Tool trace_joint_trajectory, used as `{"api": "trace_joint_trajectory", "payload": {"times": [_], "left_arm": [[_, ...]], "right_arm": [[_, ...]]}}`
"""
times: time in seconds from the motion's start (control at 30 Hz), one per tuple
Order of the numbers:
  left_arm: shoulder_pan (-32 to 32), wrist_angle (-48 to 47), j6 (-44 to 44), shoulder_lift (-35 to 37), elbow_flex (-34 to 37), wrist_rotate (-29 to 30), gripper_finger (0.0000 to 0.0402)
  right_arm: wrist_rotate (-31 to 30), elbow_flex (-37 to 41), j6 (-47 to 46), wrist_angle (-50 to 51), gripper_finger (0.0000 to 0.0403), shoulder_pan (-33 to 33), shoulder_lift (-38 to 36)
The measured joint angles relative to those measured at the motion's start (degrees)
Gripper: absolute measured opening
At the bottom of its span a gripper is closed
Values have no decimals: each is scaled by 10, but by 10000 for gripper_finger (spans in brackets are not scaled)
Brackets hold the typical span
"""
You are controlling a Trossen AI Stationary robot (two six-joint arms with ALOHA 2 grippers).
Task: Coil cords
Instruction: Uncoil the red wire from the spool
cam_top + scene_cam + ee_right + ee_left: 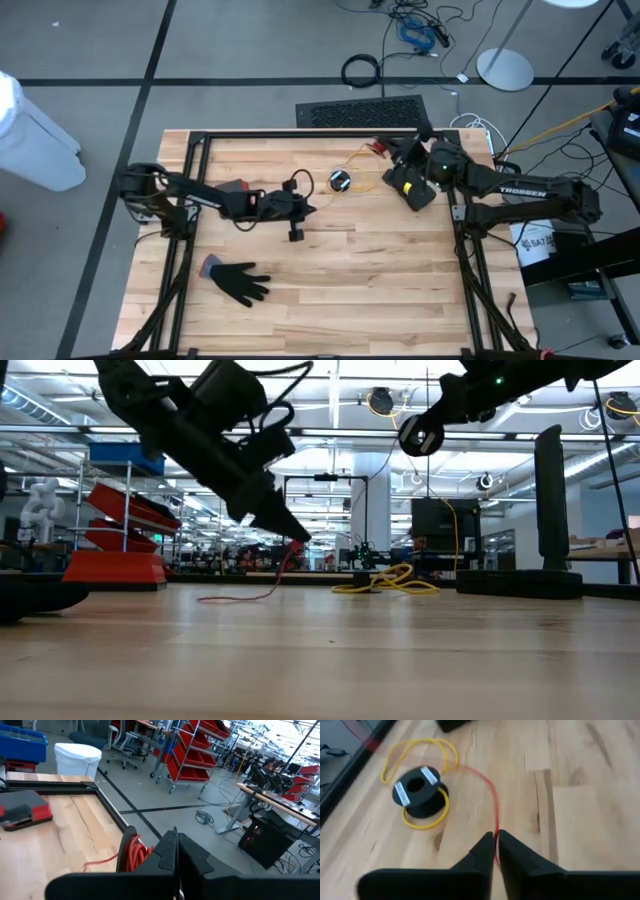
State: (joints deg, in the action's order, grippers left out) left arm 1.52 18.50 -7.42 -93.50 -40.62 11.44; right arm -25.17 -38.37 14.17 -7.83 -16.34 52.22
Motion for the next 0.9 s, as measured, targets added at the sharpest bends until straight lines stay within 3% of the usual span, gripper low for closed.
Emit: {"api": "trace_joint_trajectory", "payload": {"times": [0.2, 0.3, 0.4, 0.67, 0.9], "left_arm": [[4, 1, 7, -6, 0, 4, 170], [4, -11, 1, -2, 0, 37, 236], [4, -8, -11, 5, 0, 79, 275], [15, 251, -51, 17, -3, 62, 283], [47, 271, -49, 12, -67, 18, 244]], "right_arm": [[-3, 0, 0, 25, 0, 0, -12], [-3, 0, 0, 29, 0, 0, -12], [-3, 0, -1, 33, 0, 0, -12], [36, 0, -29, 24, 0, 6, -3], [45, 0, -32, -17, 0, 30, 26]]}}
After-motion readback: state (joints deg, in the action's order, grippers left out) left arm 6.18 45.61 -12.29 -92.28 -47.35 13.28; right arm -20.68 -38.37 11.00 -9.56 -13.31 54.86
